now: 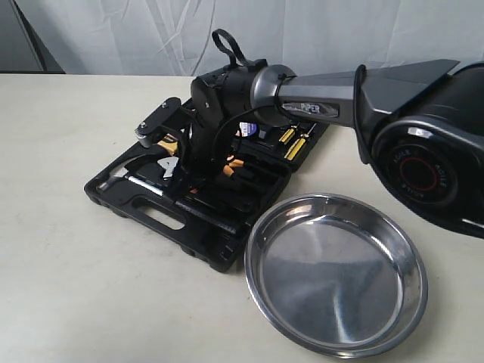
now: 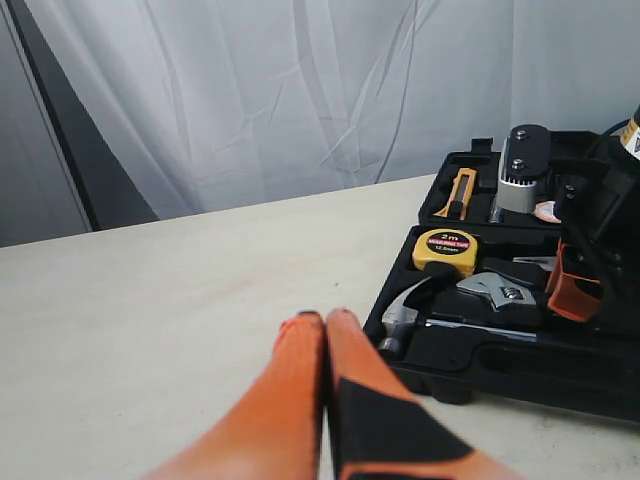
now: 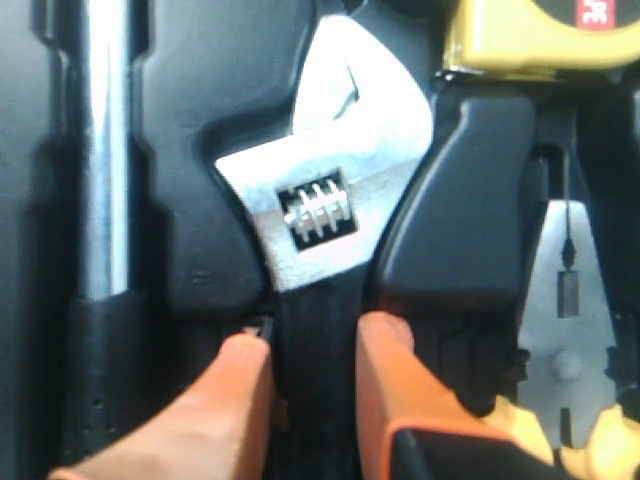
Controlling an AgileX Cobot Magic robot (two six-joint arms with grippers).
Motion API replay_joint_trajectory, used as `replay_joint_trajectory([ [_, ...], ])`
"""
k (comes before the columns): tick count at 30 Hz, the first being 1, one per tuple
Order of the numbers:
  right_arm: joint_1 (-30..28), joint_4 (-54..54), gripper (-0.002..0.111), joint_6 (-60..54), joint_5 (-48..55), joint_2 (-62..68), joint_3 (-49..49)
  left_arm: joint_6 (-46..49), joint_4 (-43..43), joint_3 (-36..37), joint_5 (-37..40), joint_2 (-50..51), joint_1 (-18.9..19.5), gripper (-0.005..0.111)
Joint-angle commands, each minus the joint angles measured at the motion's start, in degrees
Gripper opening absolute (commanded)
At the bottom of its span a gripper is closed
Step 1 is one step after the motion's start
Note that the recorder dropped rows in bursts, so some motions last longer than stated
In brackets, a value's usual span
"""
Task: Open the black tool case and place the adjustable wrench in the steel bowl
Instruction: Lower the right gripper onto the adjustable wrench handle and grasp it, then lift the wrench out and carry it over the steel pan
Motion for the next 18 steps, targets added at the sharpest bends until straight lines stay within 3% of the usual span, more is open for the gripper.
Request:
replay_joint_trajectory([
  [1,0.1,-0.8,-0.001,-0.7,-2.4,-2.4,0.5,0.0,-0.1,-0.1,-0.3,0.2,-0.2,0.0],
  [18,0.1,2.0,-0.001,-0.6,-4.0,-6.1,0.5,0.0,-0.1,-0.1,-0.3,0.2,-0.2,0.0],
])
